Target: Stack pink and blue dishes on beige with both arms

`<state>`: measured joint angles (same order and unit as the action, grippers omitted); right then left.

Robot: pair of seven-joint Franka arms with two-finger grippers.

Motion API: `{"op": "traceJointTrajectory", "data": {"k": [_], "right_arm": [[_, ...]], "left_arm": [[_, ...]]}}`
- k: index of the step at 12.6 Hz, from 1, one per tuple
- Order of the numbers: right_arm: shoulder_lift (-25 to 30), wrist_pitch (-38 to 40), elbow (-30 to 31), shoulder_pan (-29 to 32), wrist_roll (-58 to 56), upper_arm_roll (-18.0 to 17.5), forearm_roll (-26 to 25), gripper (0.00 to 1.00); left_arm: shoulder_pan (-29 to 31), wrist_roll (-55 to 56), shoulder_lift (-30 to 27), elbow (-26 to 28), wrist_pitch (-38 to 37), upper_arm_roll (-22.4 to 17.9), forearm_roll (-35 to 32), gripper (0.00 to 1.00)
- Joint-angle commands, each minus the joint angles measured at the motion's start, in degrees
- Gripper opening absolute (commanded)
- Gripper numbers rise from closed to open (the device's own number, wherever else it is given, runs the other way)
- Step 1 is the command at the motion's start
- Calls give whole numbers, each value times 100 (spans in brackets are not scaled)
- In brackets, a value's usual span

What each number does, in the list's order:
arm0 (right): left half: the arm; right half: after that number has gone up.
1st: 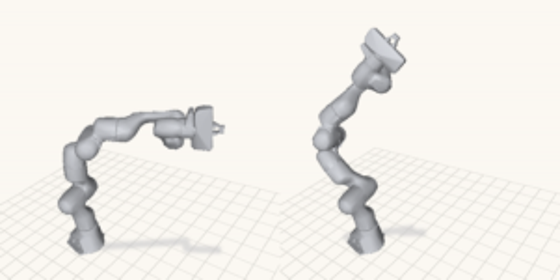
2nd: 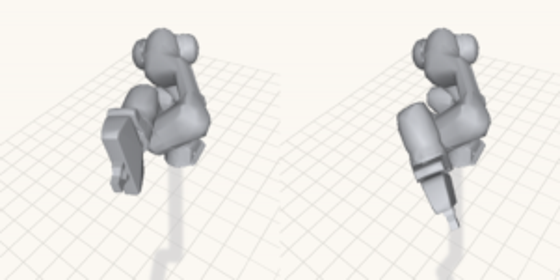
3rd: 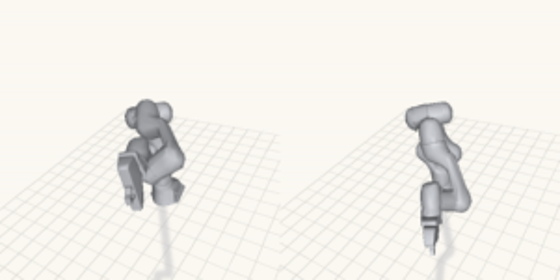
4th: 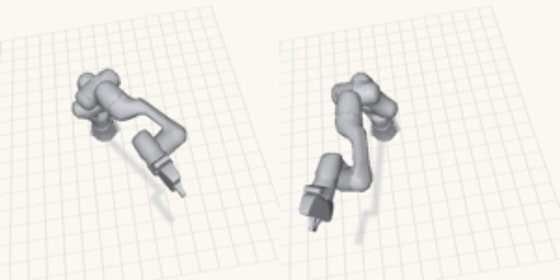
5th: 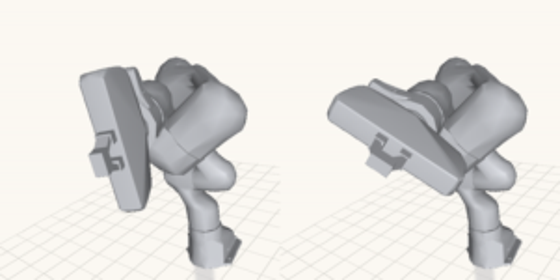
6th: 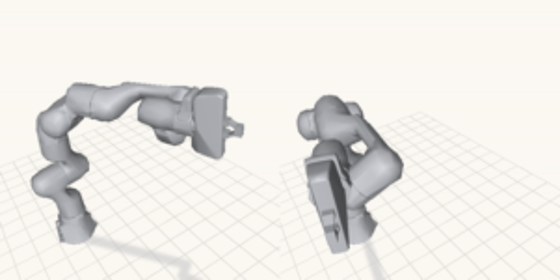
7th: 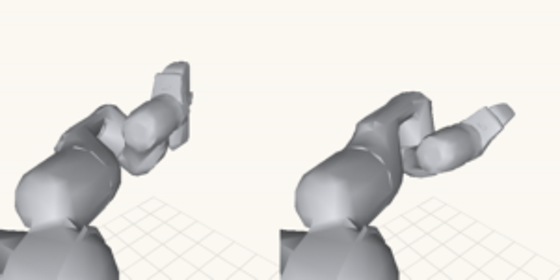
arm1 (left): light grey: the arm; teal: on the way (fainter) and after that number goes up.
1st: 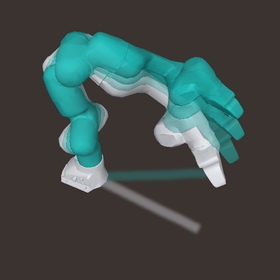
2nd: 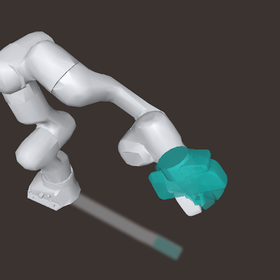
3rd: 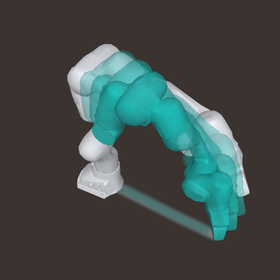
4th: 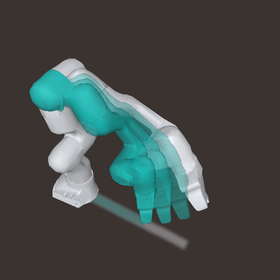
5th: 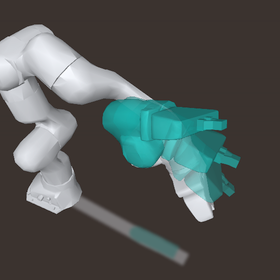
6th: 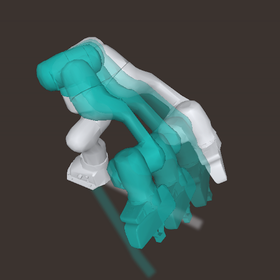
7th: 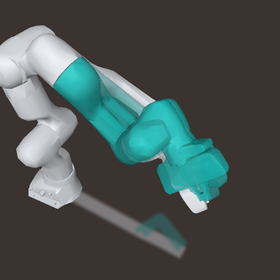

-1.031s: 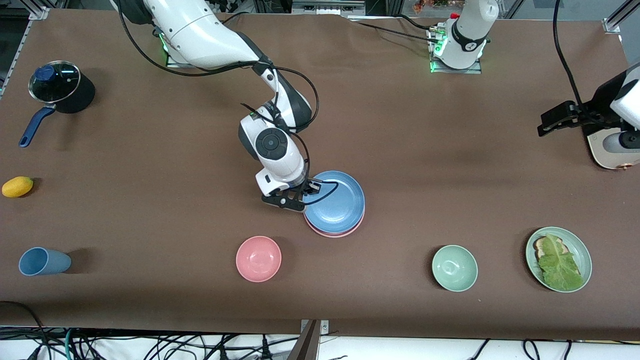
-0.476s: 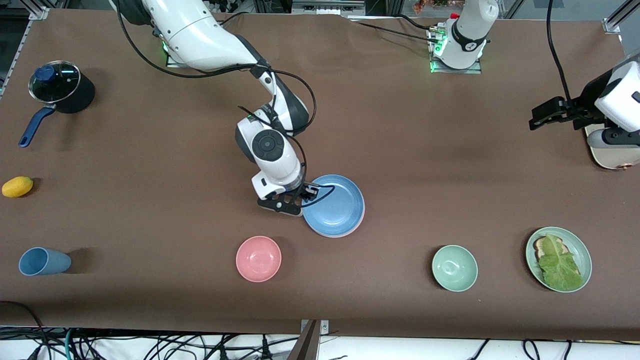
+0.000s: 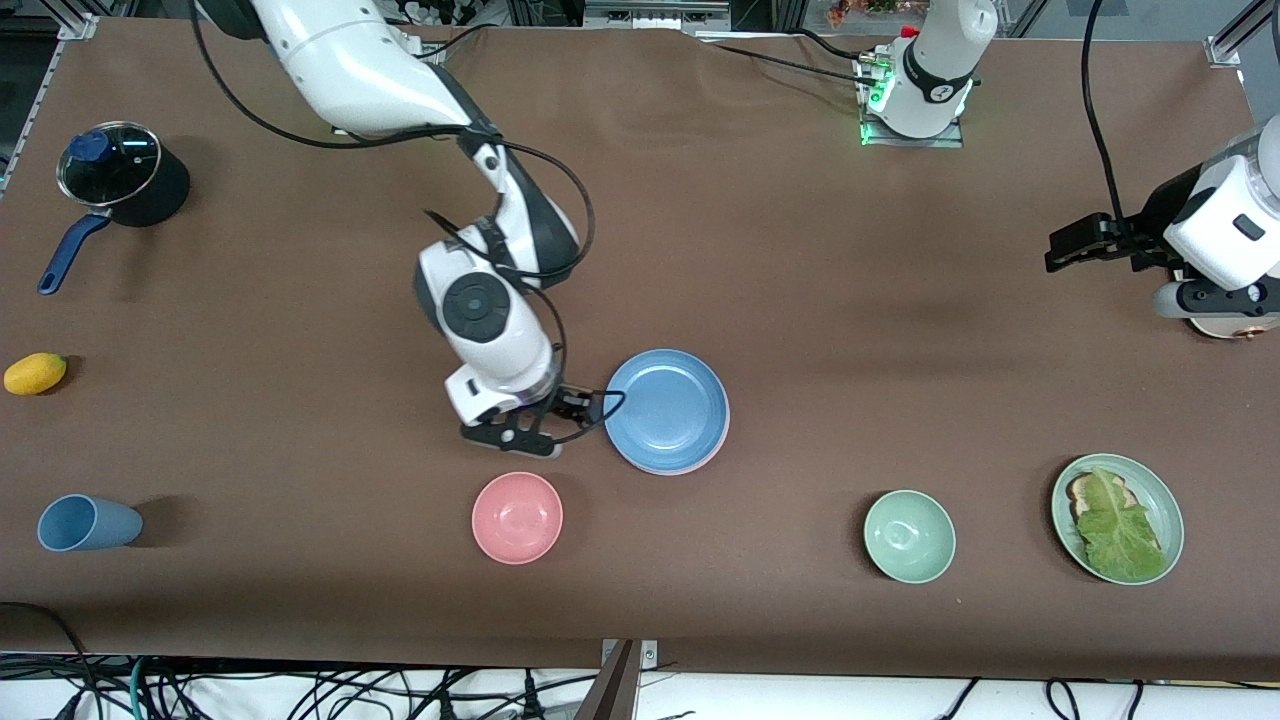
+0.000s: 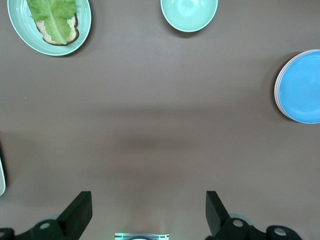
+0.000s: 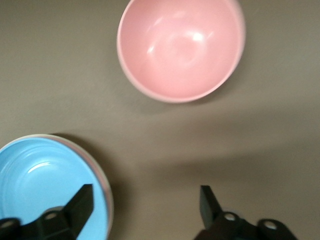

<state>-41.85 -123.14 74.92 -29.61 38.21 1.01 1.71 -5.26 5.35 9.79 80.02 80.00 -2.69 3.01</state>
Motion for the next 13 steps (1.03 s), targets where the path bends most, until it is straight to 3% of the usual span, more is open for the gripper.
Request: {"op": "traceJointTrajectory", "data": {"k": [1, 6, 9, 13], "right_arm": [[624, 762, 136, 376, -926, 110, 22, 100], [1810, 2098, 391, 1158, -2271, 154, 145, 100], [2802, 2924, 934, 1386, -2889, 400, 207, 100], [4008, 3093, 1859, 1914, -3741, 391, 146, 100]], "left_arm": [[34, -42, 85, -48, 34, 5, -82, 100], [34, -34, 120, -48, 25, 5, -82, 100], [34, -34, 120, -48, 25, 5, -82, 100], [43, -34, 129, -48, 25, 5, -82, 100]]}}
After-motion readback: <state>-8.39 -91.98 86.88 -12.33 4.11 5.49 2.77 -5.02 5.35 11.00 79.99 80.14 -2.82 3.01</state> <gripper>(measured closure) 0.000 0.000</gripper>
